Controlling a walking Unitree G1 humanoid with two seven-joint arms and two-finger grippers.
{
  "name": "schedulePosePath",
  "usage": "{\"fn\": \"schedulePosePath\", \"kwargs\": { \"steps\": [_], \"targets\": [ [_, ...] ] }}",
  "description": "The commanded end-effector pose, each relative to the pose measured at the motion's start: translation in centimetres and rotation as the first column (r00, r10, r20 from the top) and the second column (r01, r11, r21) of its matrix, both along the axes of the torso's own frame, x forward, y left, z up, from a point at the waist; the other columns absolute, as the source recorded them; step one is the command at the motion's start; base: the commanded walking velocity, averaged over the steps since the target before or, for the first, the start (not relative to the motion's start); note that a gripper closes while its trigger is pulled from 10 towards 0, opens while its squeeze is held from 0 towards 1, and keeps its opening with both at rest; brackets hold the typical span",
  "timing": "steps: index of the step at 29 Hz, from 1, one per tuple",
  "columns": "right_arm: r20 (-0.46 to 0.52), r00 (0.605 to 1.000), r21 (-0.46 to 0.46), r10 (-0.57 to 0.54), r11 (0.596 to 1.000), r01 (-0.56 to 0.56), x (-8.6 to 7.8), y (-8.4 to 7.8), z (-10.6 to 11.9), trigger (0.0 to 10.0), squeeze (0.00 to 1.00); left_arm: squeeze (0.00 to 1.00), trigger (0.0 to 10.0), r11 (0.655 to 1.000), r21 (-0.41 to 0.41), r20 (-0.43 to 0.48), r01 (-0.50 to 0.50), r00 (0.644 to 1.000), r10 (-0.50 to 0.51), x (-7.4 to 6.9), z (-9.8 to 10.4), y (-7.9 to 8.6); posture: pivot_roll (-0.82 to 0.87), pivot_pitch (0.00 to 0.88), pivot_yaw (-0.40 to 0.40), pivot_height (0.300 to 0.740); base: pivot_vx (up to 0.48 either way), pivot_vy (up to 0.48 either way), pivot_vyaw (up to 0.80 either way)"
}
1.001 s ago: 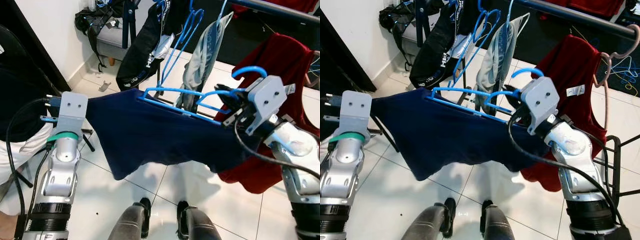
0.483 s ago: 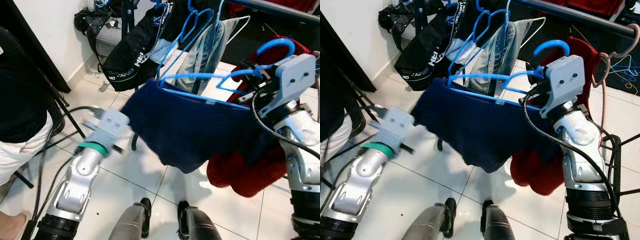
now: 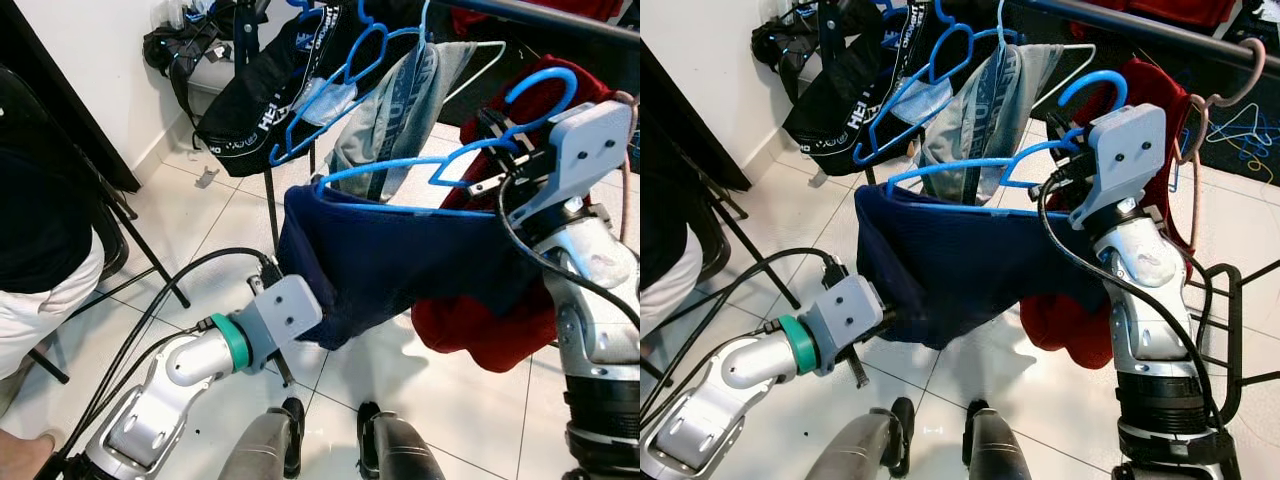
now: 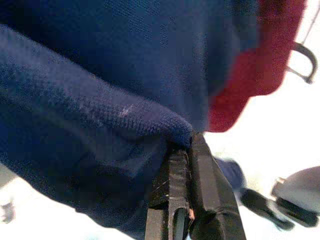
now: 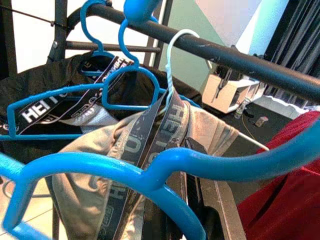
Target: Hang hanger
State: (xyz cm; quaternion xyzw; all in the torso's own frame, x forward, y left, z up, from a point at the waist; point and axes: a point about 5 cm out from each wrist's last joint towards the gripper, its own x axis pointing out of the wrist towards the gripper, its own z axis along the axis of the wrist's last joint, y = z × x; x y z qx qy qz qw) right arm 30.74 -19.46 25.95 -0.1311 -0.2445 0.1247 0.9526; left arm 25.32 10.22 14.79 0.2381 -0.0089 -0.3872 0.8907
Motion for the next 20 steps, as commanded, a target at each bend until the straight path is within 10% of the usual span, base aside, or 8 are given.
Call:
{"fn": "schedulePosePath", "kwargs": {
  "steps": [1,2,3,5,6,20],
  "targets": [
    [0.028,1.000,0.024,-0.007,1.000,0.006,-0.1,-0.2,0.4,10.0,0.00,0.00,0.0,1.000,0.008,-0.014,-0.009,1.000,0.009,-0.1,-0.6,0.3,-0.08,0.165,0.104,0.740,0.000,0.000,0.00],
    [0.030,1.000,0.018,-0.004,1.000,0.003,-0.1,-0.2,0.4,10.0,0.00,0.00,1.5,0.990,-0.049,0.012,-0.130,0.991,0.131,1.3,0.1,0.9,-0.08,0.167,0.104,0.740,0.000,0.000,0.00],
    [0.028,1.000,0.011,-0.001,1.000,0.000,-0.1,-0.1,0.3,10.0,0.00,0.24,10.0,0.964,-0.119,0.029,-0.239,0.969,0.244,2.5,1.1,1.6,-0.08,0.167,0.104,0.740,0.000,0.000,0.00],
    [0.025,1.000,0.002,0.005,1.000,-0.005,-0.2,0.1,0.2,10.0,0.00,0.24,10.0,0.925,-0.195,0.048,-0.325,0.939,0.340,3.3,2.4,2.4,-0.08,0.170,0.106,0.740,0.000,0.000,0.00],
    [0.024,1.000,0.001,0.006,1.000,-0.006,-0.2,0.2,0.1,10.0,0.00,1.00,10.0,0.932,-0.189,0.049,-0.309,0.945,0.323,3.1,2.5,2.4,-0.07,0.172,0.107,0.740,0.000,0.000,0.00],
    [0.021,1.000,-0.007,-0.002,1.000,0.002,-0.1,0.0,0.1,10.0,0.00,1.00,10.0,0.924,-0.215,0.054,-0.315,0.941,0.333,1.9,3.1,4.8,-0.07,0.183,0.105,0.740,0.000,0.000,0.00]
  ]
}}
